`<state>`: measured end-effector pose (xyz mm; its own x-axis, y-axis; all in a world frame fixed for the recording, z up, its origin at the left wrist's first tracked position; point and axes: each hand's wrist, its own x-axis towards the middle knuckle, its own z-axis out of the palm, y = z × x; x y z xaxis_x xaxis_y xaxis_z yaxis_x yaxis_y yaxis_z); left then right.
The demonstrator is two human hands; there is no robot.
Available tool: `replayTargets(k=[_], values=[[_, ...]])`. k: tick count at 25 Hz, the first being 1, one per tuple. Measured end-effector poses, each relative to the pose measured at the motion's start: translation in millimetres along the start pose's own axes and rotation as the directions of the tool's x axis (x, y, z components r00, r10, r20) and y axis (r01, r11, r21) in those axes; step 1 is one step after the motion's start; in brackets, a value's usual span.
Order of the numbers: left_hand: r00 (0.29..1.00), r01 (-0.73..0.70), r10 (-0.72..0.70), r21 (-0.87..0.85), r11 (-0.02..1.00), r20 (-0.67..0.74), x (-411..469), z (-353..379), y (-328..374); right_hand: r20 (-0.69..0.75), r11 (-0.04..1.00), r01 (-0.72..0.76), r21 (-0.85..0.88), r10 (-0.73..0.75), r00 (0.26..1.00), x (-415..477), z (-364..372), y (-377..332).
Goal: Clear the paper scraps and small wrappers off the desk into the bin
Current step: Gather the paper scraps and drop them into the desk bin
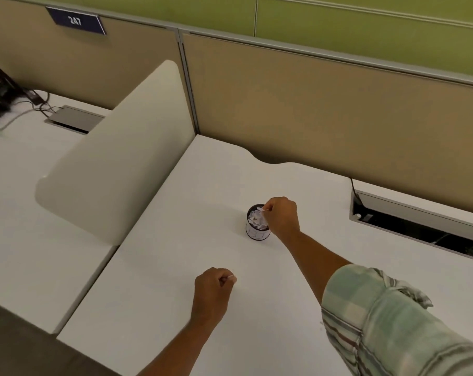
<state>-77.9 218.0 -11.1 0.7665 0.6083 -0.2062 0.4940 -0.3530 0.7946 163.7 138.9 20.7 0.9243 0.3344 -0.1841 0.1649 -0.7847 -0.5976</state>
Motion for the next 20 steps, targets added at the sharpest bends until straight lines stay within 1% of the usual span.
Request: replayTargets(k=[4, 6, 8, 11, 13, 15, 17, 18, 20], values=[[1.0, -0.027, 0.028, 0.006, 1.0, -0.014, 14, -6, 5, 0.169, 0.961, 0.14, -0.239, -0.101, 0.98, 6, 5, -2], [0.998, -0.054, 0.054, 0.002, 0.999, -0.017, 25, -7, 16, 0.172, 0.946, 0.178, -0.27, -0.135, 0.976, 7, 6, 0], [0.995, -0.092, 0.092, 0.0, 0.996, -0.025, 38, -8, 31, 0.116, 0.958, 0.157, -0.238, -0.133, 0.984, 5, 6, 4], [0.985, -0.172, 0.173, 0.015, 0.985, -0.011, 65, -5, 54, -0.001, 0.999, 0.032, -0.024, -0.032, 0.999, 1, -4, 9], [0.977, -0.214, 0.214, 0.035, 0.976, 0.003, 88, 4, 70, -0.047, 0.993, -0.027, 0.117, 0.033, 0.998, -3, -14, 13], [0.973, -0.232, 0.232, 0.052, 0.971, 0.011, 109, 15, 85, -0.065, 0.961, -0.069, 0.267, 0.089, 0.994, -9, -22, 20], [0.971, -0.238, 0.236, 0.077, 0.968, 0.034, 127, 27, 95, -0.051, 0.902, -0.126, 0.412, 0.161, 0.986, -18, -27, 28], [0.97, -0.24, 0.236, 0.097, 0.966, 0.051, 133, 32, 97, -0.038, 0.877, -0.149, 0.457, 0.187, 0.982, -24, -29, 33], [0.97, -0.236, 0.225, 0.143, 0.961, 0.09, 141, 39, 99, -0.02, 0.853, -0.168, 0.494, 0.205, 0.979, -32, -29, 39]])
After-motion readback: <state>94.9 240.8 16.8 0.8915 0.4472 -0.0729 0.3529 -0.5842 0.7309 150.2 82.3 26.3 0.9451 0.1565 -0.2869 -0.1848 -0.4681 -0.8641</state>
